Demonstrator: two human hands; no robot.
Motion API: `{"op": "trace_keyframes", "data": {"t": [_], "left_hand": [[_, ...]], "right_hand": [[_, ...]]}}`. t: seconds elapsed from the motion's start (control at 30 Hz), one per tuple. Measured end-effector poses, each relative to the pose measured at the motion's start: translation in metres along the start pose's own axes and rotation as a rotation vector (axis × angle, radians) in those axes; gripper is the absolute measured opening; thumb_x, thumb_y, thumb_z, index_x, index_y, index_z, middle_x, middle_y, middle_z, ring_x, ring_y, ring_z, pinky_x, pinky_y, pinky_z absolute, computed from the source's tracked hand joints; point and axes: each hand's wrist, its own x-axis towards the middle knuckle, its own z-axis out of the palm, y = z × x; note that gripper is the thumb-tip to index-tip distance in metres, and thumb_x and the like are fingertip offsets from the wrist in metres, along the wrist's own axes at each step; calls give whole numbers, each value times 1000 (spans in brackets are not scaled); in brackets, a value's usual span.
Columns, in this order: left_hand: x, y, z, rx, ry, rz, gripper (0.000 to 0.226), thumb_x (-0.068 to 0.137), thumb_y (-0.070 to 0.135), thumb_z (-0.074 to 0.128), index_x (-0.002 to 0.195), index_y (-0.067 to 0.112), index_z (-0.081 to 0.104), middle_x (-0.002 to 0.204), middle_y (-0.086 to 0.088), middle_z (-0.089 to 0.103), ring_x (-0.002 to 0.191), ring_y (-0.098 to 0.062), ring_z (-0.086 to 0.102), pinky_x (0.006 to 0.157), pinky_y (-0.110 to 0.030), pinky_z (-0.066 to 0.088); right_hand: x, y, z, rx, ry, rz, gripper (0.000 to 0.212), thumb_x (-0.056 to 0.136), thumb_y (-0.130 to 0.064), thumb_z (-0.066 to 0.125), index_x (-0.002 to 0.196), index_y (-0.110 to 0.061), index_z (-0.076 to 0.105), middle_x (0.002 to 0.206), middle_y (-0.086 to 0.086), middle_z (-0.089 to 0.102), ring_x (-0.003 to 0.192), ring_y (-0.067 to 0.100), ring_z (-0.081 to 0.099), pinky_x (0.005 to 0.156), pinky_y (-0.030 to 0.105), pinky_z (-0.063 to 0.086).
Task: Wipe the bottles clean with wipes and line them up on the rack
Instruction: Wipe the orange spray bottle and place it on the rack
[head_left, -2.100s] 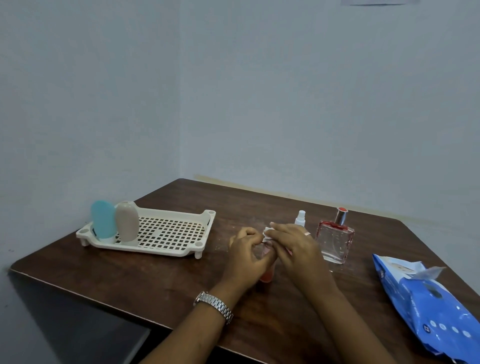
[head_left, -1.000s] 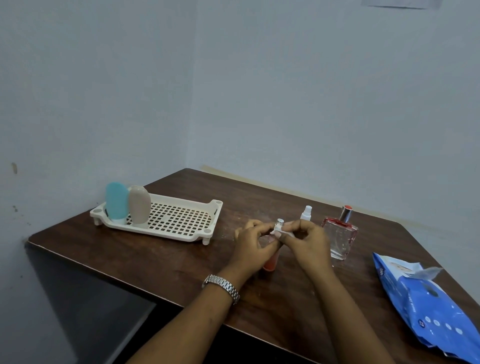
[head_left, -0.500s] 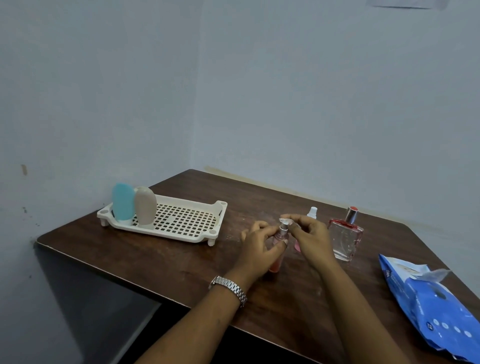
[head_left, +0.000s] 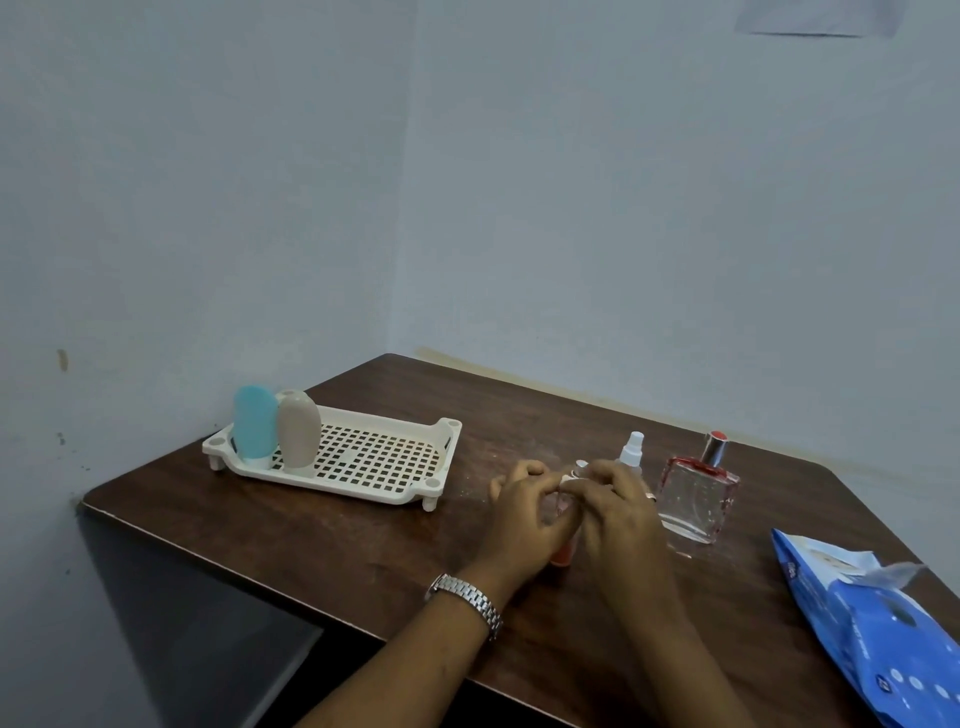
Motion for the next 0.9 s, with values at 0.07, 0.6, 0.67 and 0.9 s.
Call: {"op": "trace_keyframes", "data": {"t": [0.07, 0.6, 0.67, 0.9], "left_hand": [[1, -2, 2, -31, 27, -40, 58, 66, 60, 40, 98, 23, 70, 92, 22, 43, 97, 20, 31, 95, -37, 35], [4, 2, 6, -272, 105, -129, 38, 57, 51, 59, 90, 33, 61, 87, 5, 65, 87, -14, 64, 82, -45, 54], [4, -2, 9, -311, 93, -127, 39, 60, 51, 67, 96, 40, 58, 90, 6, 71, 89, -12, 68, 84, -51, 53], [4, -9, 10, -273, 61, -105, 57, 59, 76, 69, 106, 55, 47, 104, 15, 69, 101, -1, 65, 97, -54, 45]], "right_hand": [[6, -4, -4, -109, -45, -94, 19, 72, -3, 64, 88, -9, 71, 101, 6, 59, 87, 15, 54, 72, 23, 49], [56, -39, -4, -465, -362, 239, 26, 88, -6, 45, 66, -14, 34, 85, 4, 55, 85, 24, 59, 61, 30, 40], [61, -36, -5, -422, -354, 313, 33, 88, -6, 45, 60, -16, 31, 76, 3, 49, 76, 24, 56, 70, 34, 45], [66, -15, -9, -107, -252, 458, 21, 92, -19, 51, 81, -7, 65, 65, -1, 57, 74, 18, 58, 68, 23, 40]]}}
